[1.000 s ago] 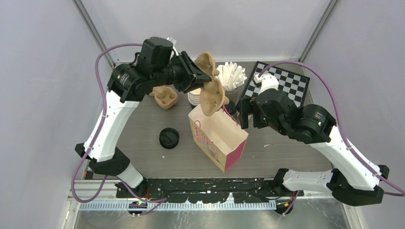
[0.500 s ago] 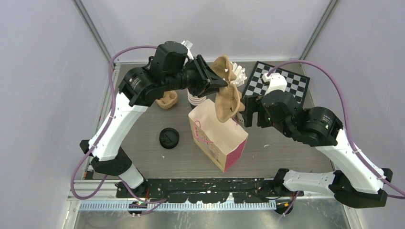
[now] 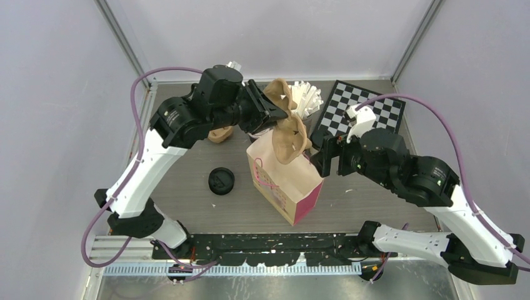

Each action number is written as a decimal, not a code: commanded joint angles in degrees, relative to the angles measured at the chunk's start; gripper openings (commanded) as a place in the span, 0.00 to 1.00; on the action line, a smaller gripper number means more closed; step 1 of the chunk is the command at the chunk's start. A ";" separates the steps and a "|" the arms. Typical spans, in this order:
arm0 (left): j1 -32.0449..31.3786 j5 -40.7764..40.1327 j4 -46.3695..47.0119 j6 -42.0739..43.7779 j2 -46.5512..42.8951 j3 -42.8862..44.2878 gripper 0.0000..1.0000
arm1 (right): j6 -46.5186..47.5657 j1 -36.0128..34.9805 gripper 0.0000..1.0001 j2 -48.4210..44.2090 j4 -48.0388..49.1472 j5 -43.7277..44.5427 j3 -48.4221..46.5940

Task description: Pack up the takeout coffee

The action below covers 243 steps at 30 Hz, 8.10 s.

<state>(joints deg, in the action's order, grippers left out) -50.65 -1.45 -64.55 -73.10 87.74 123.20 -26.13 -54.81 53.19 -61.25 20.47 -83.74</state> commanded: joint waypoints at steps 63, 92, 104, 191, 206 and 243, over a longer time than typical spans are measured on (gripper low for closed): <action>-0.15 -2.49 -3.20 -1.69 -6.59 -9.81 0.18 | 14.99 -0.21 0.32 0.03 28.26 -2.19 15.20; -4.51 -0.81 -1.99 -10.03 -5.94 -15.52 0.18 | -1.60 -0.13 0.00 -2.34 30.15 1.32 19.90; -5.05 -5.04 -5.72 -10.02 -7.46 -20.61 0.16 | -3.81 -0.13 0.00 -1.75 31.02 0.54 19.98; -8.42 -4.33 -24.43 -5.37 9.20 -3.65 0.09 | -2.40 -0.18 0.00 -8.80 32.27 -5.57 26.71; -8.32 -8.57 -21.79 -3.10 9.79 -6.81 0.08 | -2.28 -0.17 0.00 -9.50 32.49 -6.18 28.07; -8.41 -7.17 -22.33 1.19 12.74 -7.35 0.47 | -2.01 -0.21 0.00 -8.09 31.95 -6.32 29.46</action>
<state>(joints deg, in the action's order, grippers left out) -58.87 -7.55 -86.96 -72.93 101.25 113.67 -28.62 -54.92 45.04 -29.34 13.82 -55.29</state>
